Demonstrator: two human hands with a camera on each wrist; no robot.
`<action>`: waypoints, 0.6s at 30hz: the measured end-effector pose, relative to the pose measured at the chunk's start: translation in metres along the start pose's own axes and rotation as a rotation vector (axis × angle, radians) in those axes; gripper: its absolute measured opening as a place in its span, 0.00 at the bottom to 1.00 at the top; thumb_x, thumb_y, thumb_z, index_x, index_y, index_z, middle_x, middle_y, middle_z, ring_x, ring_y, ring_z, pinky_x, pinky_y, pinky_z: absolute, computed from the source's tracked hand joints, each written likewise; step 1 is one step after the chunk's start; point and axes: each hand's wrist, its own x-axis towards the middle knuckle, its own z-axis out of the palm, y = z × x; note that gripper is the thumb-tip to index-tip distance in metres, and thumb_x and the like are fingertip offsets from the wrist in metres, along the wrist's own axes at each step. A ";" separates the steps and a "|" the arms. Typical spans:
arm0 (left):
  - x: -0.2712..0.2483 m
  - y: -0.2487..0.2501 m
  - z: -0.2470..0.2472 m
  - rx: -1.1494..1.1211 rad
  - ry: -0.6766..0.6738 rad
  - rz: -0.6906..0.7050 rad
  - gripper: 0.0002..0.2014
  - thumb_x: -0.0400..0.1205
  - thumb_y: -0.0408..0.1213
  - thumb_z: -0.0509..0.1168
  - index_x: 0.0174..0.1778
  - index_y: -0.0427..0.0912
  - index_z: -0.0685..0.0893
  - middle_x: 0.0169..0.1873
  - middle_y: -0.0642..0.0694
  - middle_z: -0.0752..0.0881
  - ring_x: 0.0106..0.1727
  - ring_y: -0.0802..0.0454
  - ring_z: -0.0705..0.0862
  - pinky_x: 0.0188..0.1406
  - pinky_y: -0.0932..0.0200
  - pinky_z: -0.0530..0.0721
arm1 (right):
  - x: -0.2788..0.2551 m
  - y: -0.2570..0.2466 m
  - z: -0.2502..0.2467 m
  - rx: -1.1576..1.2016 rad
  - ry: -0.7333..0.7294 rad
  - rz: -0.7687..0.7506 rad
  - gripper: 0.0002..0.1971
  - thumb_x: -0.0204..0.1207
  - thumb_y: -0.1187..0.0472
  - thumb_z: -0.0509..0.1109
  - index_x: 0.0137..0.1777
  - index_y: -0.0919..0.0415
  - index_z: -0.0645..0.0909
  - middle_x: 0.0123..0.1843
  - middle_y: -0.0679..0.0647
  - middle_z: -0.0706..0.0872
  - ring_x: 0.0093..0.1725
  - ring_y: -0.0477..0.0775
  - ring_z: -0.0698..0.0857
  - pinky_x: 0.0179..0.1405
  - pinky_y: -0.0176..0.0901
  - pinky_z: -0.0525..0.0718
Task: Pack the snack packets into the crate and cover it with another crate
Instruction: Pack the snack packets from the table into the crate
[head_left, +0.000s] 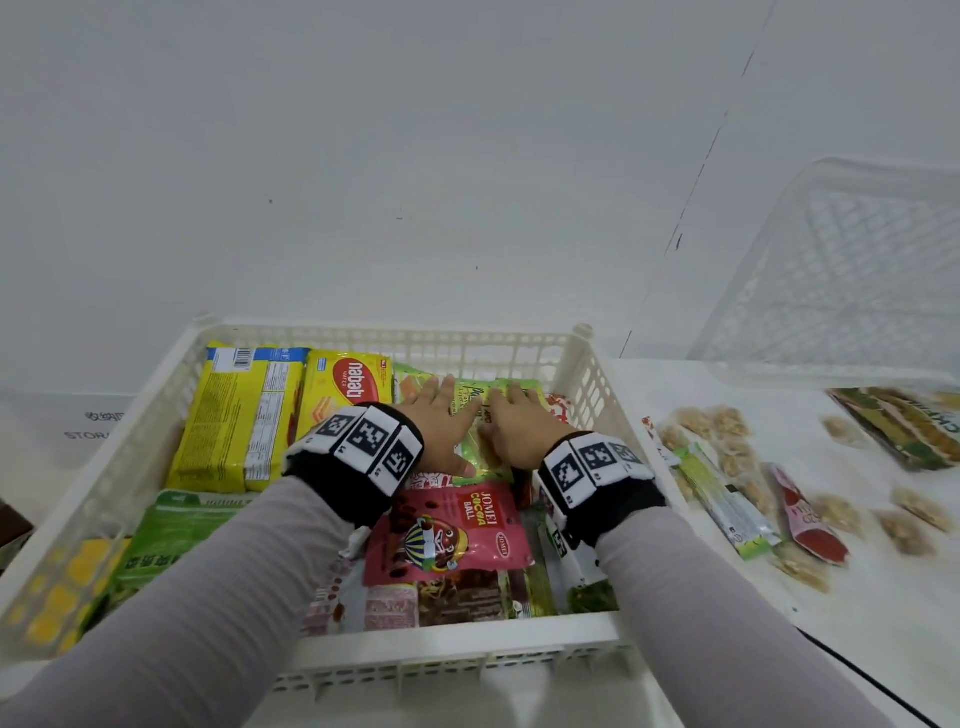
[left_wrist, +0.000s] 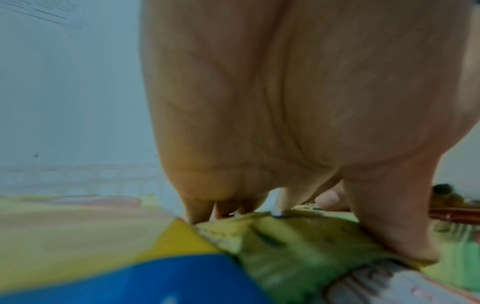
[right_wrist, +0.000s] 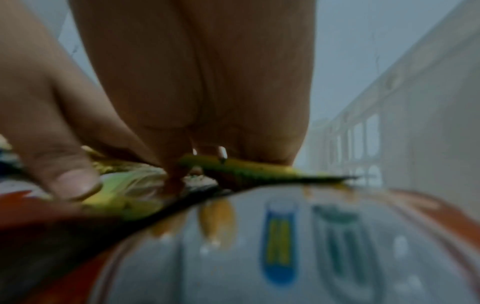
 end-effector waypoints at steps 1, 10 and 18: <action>0.001 0.001 0.001 0.007 -0.005 -0.010 0.45 0.81 0.60 0.56 0.81 0.46 0.34 0.80 0.34 0.32 0.81 0.35 0.35 0.79 0.39 0.42 | 0.002 -0.001 0.005 -0.017 -0.015 0.008 0.30 0.86 0.54 0.51 0.83 0.67 0.46 0.83 0.69 0.46 0.83 0.69 0.45 0.82 0.58 0.49; -0.003 0.002 -0.006 -0.046 -0.067 -0.028 0.37 0.85 0.59 0.44 0.82 0.43 0.34 0.80 0.36 0.32 0.81 0.37 0.33 0.80 0.38 0.37 | 0.001 -0.012 0.008 0.050 -0.029 0.086 0.33 0.85 0.56 0.53 0.83 0.66 0.42 0.84 0.65 0.40 0.83 0.67 0.40 0.82 0.58 0.46; -0.048 0.004 -0.061 -0.311 0.037 0.006 0.30 0.85 0.54 0.51 0.82 0.50 0.55 0.82 0.49 0.55 0.81 0.52 0.57 0.77 0.57 0.56 | -0.039 -0.001 -0.066 0.058 -0.010 -0.080 0.17 0.84 0.61 0.57 0.66 0.70 0.77 0.68 0.64 0.80 0.64 0.60 0.81 0.61 0.48 0.80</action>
